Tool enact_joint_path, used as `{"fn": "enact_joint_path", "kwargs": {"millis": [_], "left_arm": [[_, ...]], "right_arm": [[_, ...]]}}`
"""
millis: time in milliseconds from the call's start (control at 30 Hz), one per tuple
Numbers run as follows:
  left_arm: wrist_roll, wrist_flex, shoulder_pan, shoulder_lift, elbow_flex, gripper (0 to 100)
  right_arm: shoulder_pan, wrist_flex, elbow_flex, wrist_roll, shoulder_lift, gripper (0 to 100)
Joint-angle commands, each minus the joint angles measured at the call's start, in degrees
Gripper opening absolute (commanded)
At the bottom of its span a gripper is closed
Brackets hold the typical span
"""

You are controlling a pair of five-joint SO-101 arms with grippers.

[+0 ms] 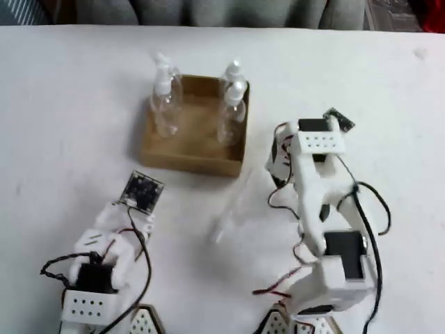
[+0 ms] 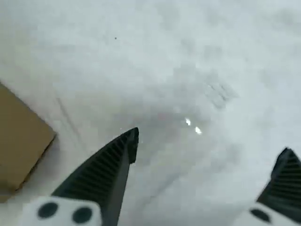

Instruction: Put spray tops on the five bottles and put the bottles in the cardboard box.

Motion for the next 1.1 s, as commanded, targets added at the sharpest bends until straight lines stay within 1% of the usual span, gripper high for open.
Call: {"fn": "enact_joint_path", "kwargs": {"millis": [0, 333, 533, 567, 633, 733, 800, 900, 1000, 1067], "left_arm": [[-0.5, -0.1, -0.4, -1.1, 0.0, 2], [-0.5, -0.1, -0.4, -1.1, 0.0, 2], [-0.5, 0.0, -0.4, -1.1, 0.0, 2], [-0.5, 0.0, -0.4, -1.1, 0.0, 2], [-0.5, 0.1, -0.4, -1.1, 0.0, 2], [-0.5, 0.1, -0.4, -1.1, 0.0, 2], [-0.5, 0.2, -0.4, -1.1, 0.0, 2], [-0.4, 0.2, -0.4, -1.1, 0.0, 2], [-0.4, 0.2, -0.4, -1.1, 0.0, 2], [-0.4, 0.2, -0.4, -1.1, 0.0, 2]], "right_arm": [[-0.5, -4.0, 0.7, -0.4, 3.9, 39.2], [-0.5, -3.5, 1.1, -0.3, 4.3, 39.1], [-0.9, 3.3, -1.1, -0.2, 3.0, 37.8], [-0.9, 4.0, -1.3, -0.2, 2.9, 35.8], [-1.0, 4.7, -1.8, 0.8, 3.1, 28.6], [-1.1, 4.8, -1.8, 5.1, 3.5, 11.1], [-0.9, 4.9, -1.7, 6.3, 3.5, 0.5], [-0.8, 4.9, -1.7, 7.0, 3.4, 5.6], [-1.2, 4.9, -2.0, 6.8, 2.9, 0.9], [-2.2, 5.2, -3.1, 6.7, 2.3, 1.9]]}}
